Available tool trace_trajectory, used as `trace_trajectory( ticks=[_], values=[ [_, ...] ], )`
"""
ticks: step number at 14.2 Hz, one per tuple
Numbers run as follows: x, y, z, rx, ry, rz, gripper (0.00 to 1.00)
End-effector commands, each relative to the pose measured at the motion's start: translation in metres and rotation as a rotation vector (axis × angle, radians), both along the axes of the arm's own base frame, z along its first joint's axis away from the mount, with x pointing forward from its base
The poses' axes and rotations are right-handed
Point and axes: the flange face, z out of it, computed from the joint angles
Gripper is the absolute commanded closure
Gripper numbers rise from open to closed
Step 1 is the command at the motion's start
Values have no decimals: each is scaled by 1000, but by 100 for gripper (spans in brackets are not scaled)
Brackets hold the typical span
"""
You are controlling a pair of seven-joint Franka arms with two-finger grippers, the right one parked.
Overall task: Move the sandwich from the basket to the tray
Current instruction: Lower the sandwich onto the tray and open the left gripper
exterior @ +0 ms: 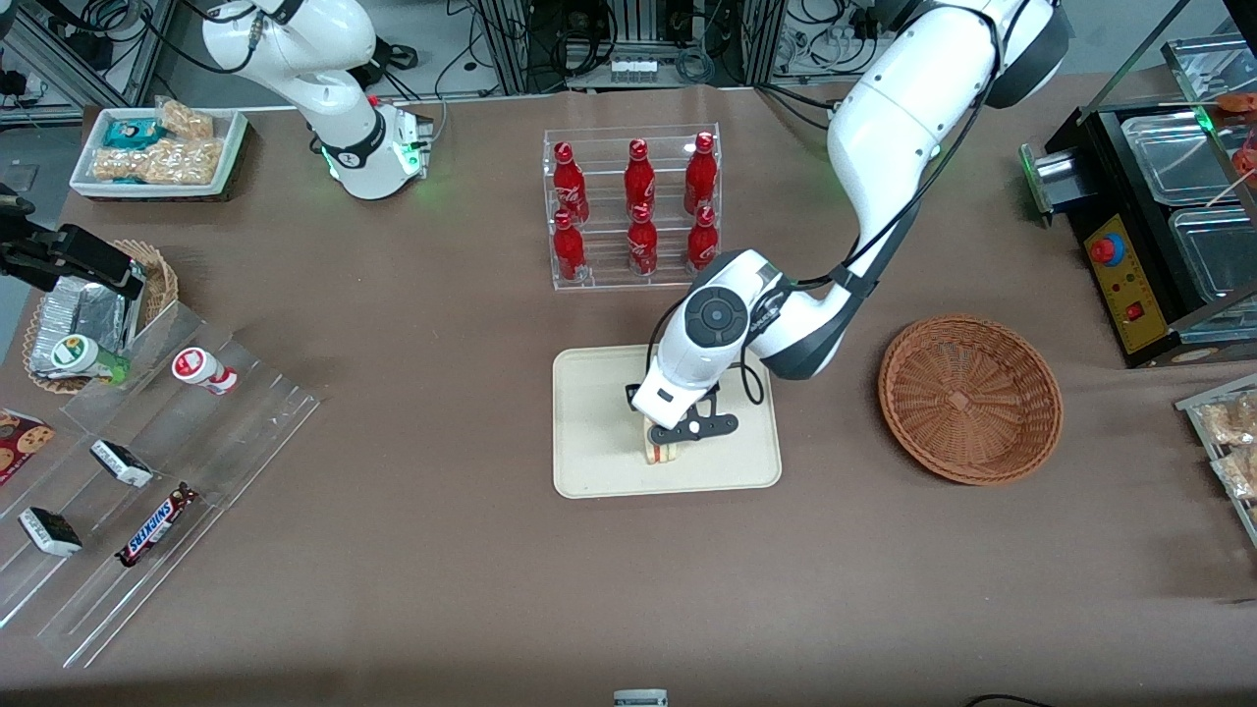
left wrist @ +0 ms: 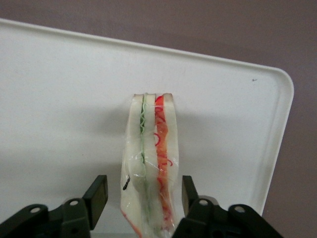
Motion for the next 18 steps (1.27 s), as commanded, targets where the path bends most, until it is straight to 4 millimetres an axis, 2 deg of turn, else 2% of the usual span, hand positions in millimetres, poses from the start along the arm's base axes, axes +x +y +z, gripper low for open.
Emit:
trace_trajectory(
  ticks=[1,2,4,5,7,10,15,18],
  values=[
    [-1,11,74,44,-31,21,0],
    [-2,18,95,57,-40,24,0],
    [5,50,121,109,-19,43,0],
    [4,59,135,120,-22,54,0],
    [24,103,146,138,-13,86,0],
    [32,150,154,174,12,51,0],
    [37,188,176,174,-4,96,0],
    [41,225,196,188,-2,95,0]
  ],
)
